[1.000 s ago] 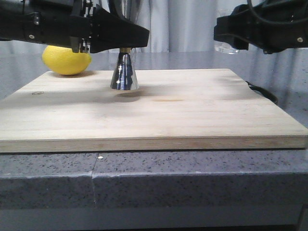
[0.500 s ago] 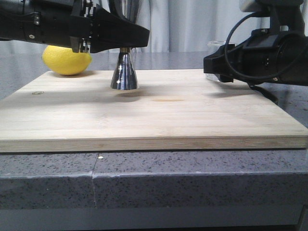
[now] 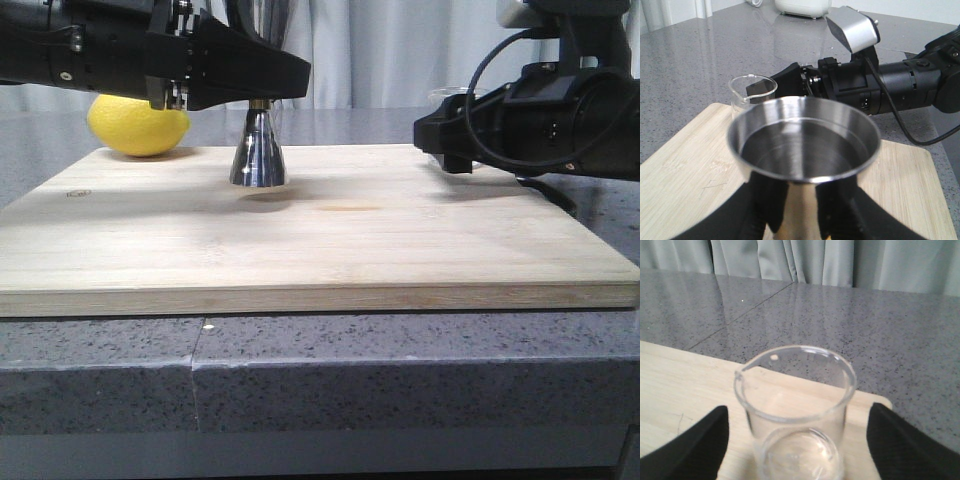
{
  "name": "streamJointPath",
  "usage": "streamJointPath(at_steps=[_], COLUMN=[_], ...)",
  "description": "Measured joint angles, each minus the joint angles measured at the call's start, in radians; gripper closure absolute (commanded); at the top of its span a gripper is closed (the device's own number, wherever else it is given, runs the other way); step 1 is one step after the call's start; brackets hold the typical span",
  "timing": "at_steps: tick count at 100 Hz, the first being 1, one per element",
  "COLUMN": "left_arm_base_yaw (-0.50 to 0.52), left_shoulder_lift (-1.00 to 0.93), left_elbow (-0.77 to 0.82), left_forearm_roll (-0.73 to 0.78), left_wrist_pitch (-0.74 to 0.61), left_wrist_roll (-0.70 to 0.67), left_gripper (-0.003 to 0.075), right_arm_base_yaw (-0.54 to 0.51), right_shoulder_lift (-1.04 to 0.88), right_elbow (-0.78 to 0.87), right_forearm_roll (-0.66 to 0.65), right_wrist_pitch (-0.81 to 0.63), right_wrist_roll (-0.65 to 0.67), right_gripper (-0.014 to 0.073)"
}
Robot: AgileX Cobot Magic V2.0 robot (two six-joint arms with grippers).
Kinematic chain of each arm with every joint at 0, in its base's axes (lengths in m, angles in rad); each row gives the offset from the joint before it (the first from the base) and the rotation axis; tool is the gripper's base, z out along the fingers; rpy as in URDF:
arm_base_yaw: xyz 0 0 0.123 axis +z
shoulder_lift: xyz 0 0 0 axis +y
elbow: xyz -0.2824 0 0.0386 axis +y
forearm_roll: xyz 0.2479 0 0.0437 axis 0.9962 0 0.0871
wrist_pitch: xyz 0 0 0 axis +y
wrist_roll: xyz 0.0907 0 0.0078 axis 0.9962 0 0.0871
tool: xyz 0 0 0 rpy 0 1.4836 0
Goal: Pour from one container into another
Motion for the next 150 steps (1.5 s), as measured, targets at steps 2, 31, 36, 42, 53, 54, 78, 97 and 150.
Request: streamJointPath(at_steps=[2,31,36,42,53,54,78,97,150], left_arm_base_yaw=[0.0,0.0,0.0,0.0,0.0,0.0,0.0,0.0,0.0], left_shoulder_lift=[0.0,0.0,0.0,0.0,0.0,0.0,0.0,0.0,0.0], left_elbow=[0.0,0.0,0.0,0.0,0.0,0.0,0.0,0.0,0.0], left_forearm_roll=[0.0,0.0,0.0,0.0,0.0,0.0,0.0,0.0,0.0], left_wrist_pitch=[0.0,0.0,0.0,0.0,0.0,0.0,0.0,0.0,0.0], left_wrist_roll=[0.0,0.0,0.0,0.0,0.0,0.0,0.0,0.0,0.0], left_gripper=[0.0533,0.0533,0.0533,0.0533,0.0533,0.0533,0.0533,0.0533,0.0533], right_arm_base_yaw=[0.0,0.0,0.0,0.0,0.0,0.0,0.0,0.0,0.0], right_shoulder_lift=[-0.006,-0.186,-0.236,-0.289,-0.398,-0.405,-0.638,-0.793,-0.977], right_elbow=[0.0,0.0,0.0,0.0,0.0,0.0,0.0,0.002,0.003], right_forearm_roll=[0.0,0.0,0.0,0.0,0.005,0.005,0.009,0.022,0.026], right_wrist_pitch=[0.012,0.318,0.41,0.51,0.709,0.72,1.038,1.188,1.32], right_wrist_roll=[0.0,0.0,0.0,0.004,0.024,0.025,0.04,0.043,0.043], right_gripper=[0.002,0.0021,0.0021,0.0021,0.0021,0.0021,0.0021,0.0021,0.0021])
